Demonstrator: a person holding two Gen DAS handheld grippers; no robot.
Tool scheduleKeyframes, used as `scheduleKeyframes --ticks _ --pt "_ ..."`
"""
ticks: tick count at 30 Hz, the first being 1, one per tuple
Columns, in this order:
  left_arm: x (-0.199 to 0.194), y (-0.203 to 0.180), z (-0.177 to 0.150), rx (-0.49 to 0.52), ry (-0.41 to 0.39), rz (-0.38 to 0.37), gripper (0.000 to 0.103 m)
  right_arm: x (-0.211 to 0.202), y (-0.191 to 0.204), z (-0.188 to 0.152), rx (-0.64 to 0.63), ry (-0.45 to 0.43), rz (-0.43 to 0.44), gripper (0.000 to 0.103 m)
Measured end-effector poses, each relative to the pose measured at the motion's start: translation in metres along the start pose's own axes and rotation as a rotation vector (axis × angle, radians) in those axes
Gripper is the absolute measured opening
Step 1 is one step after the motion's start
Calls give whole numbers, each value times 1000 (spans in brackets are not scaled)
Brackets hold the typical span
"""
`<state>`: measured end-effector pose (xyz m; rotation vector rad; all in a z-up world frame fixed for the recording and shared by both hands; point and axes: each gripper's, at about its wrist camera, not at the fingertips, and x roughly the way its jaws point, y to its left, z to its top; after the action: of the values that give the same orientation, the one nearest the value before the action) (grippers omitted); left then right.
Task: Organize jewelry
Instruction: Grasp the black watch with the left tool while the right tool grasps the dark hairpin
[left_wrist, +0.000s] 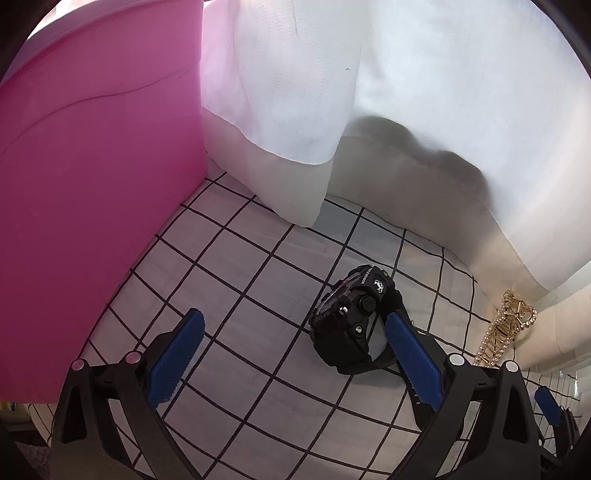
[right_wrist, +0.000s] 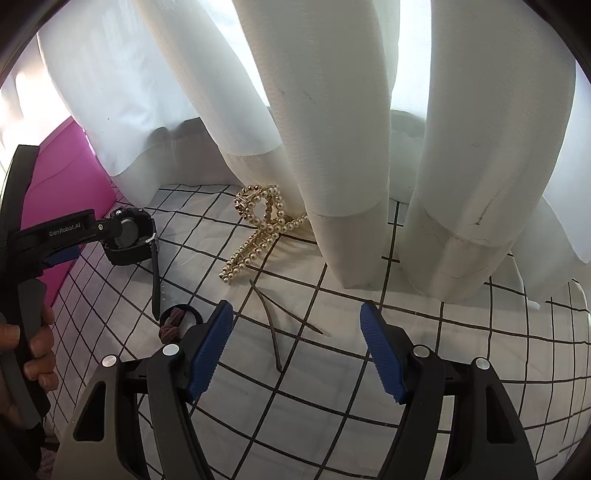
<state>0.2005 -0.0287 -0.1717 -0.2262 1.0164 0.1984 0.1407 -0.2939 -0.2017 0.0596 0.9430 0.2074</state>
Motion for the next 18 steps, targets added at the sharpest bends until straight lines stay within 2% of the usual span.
scheduleKeyframes --ticks 18 --pt "35 2 5 66 34 7 97 20 11 3 -35 35 -65 68"
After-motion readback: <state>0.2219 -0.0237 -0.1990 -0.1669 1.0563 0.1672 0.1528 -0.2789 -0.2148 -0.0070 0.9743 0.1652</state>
